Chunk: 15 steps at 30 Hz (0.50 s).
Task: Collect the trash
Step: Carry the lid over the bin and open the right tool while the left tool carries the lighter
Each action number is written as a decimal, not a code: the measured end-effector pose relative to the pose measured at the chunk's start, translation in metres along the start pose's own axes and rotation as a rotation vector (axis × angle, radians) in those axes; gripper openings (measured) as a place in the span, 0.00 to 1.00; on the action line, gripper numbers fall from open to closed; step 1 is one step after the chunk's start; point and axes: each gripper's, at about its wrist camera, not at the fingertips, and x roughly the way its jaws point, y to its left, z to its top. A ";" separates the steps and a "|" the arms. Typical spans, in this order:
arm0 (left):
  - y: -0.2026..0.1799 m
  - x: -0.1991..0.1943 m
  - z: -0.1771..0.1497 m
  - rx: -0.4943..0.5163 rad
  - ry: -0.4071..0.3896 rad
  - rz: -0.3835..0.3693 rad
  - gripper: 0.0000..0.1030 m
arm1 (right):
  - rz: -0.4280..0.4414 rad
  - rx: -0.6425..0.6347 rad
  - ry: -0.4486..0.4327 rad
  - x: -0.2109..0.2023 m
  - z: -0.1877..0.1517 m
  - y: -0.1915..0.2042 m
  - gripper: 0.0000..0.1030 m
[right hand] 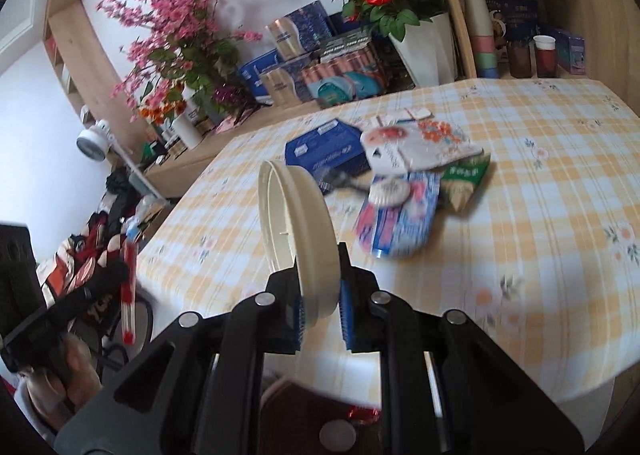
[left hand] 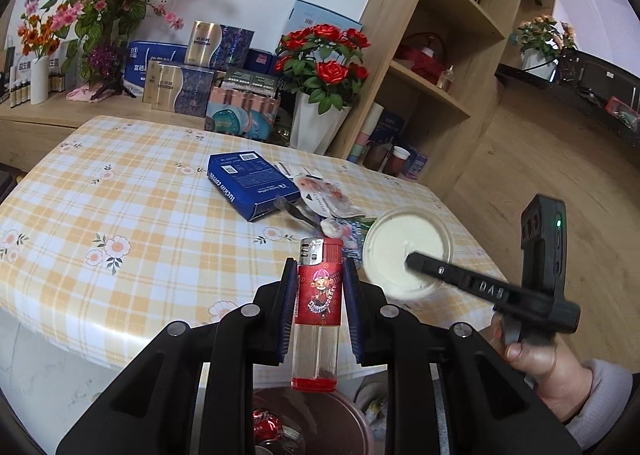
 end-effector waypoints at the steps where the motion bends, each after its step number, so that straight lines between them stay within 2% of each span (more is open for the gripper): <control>1: -0.003 -0.005 -0.001 0.000 -0.004 -0.003 0.22 | 0.000 0.001 0.007 -0.003 -0.006 0.001 0.17; 9: -0.018 -0.034 -0.012 -0.002 -0.010 -0.006 0.22 | 0.002 0.022 0.120 -0.012 -0.054 0.011 0.17; 15: -0.024 -0.044 -0.023 -0.001 -0.005 -0.006 0.22 | 0.012 0.048 0.195 -0.008 -0.077 0.013 0.17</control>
